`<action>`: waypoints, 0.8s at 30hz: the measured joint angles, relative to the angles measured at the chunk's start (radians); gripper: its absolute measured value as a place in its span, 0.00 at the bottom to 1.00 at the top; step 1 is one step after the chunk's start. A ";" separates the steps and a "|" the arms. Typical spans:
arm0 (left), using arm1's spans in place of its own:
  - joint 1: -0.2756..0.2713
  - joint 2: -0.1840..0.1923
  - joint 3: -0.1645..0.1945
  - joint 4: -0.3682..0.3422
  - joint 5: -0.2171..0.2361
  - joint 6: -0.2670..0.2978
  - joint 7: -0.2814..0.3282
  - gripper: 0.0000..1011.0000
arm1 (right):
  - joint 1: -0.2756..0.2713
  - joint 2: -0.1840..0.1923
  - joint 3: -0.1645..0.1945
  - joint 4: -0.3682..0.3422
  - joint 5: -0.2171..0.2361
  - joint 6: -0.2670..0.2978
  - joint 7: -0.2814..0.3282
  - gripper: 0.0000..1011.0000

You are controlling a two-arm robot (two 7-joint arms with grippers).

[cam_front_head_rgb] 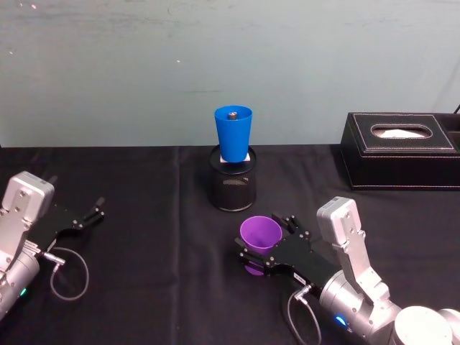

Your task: Pick up one cup with a gripper and tap it against the other cup.

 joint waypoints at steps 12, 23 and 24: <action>0.000 0.000 0.000 0.000 0.000 0.000 0.000 0.99 | -0.022 0.002 0.027 -0.076 0.014 -0.010 -0.004 0.99; 0.000 0.000 0.000 0.000 0.000 0.000 0.000 0.99 | -0.067 -0.029 0.124 -0.192 0.049 0.005 -0.105 0.99; 0.000 0.000 0.000 0.000 0.000 0.000 0.000 0.99 | -0.072 -0.039 0.138 -0.193 0.037 0.012 -0.137 0.99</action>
